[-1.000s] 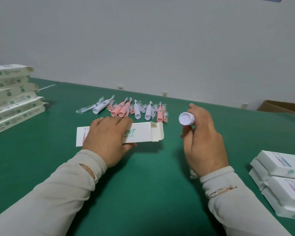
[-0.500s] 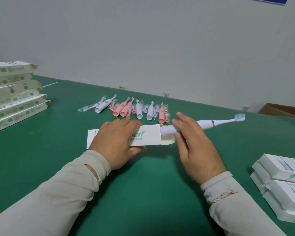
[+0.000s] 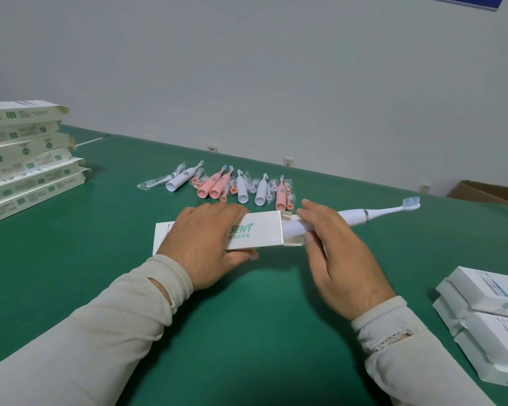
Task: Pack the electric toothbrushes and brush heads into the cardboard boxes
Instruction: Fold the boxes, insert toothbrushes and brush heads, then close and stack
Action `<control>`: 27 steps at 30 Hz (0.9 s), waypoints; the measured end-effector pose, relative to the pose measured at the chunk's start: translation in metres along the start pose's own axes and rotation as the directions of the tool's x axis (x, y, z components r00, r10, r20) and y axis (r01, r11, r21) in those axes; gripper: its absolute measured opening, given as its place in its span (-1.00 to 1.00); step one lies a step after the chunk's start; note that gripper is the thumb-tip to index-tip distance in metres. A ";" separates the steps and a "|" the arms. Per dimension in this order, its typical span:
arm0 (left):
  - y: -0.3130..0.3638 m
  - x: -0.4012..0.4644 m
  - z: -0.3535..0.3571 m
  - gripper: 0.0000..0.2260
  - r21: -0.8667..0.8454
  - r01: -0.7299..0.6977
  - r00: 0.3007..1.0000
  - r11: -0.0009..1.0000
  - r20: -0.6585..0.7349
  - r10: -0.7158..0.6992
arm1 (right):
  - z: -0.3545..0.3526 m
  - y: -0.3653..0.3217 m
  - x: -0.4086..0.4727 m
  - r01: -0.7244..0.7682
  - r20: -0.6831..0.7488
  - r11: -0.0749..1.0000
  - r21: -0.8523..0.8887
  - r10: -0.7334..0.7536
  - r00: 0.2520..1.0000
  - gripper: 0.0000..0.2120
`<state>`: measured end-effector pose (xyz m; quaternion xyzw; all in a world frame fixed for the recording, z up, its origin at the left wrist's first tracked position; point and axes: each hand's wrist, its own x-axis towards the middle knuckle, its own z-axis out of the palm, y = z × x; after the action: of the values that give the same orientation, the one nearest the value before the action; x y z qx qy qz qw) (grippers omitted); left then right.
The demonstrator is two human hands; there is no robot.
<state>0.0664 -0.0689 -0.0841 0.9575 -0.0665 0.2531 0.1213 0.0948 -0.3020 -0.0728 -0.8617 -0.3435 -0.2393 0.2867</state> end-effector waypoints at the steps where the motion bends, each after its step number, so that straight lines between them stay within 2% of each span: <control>1: 0.002 0.000 0.000 -0.47 -0.014 -0.010 1.000 1.000 0.000 0.010 | 0.000 -0.003 -0.001 0.009 0.024 1.000 0.019 -0.010 1.000 -0.57; 6: 0.003 -0.001 -0.001 -0.47 -0.048 -0.017 0.999 0.999 -0.034 0.015 | 0.002 -0.021 -0.001 0.072 0.141 0.997 -0.029 -0.067 0.988 -0.22; 10: 0.003 0.000 -0.002 -0.48 -0.119 0.010 0.993 0.993 -0.117 -0.024 | -0.005 -0.023 0.000 0.071 0.012 0.993 -0.089 -0.070 0.997 -0.14; 15: 0.005 -0.001 -0.003 -0.51 -0.123 0.043 0.985 0.991 -0.162 -0.063 | -0.008 -0.015 -0.002 -0.036 -0.191 0.998 -0.046 0.027 0.981 -0.19; 18: 0.004 -0.001 -0.005 -0.50 -0.096 0.083 0.980 0.992 -0.171 -0.099 | -0.004 -0.009 -0.002 -0.096 -0.338 0.995 0.026 0.100 0.936 -0.28; 21: 0.001 0.000 -0.005 -0.51 -0.050 0.131 0.978 0.990 -0.158 -0.137 | -0.001 -0.002 -0.001 -0.144 -0.452 0.975 0.170 0.207 0.868 -0.41; 25: -0.001 0.001 -0.004 -0.52 0.006 0.122 0.979 0.992 -0.163 -0.120 | -0.002 0.007 0.002 -0.235 -0.492 0.934 0.269 0.343 0.800 -0.74; 27: -0.002 0.000 -0.001 -0.50 0.043 0.114 0.985 0.993 -0.134 -0.108 | -0.001 0.008 0.002 -0.235 -0.462 0.937 0.257 0.333 0.822 -0.84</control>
<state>0.0668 -0.0665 -0.0837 0.9437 0.0015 0.3103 0.1150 0.1018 -0.3069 -0.0736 -0.7808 -0.1459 -0.3745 0.4783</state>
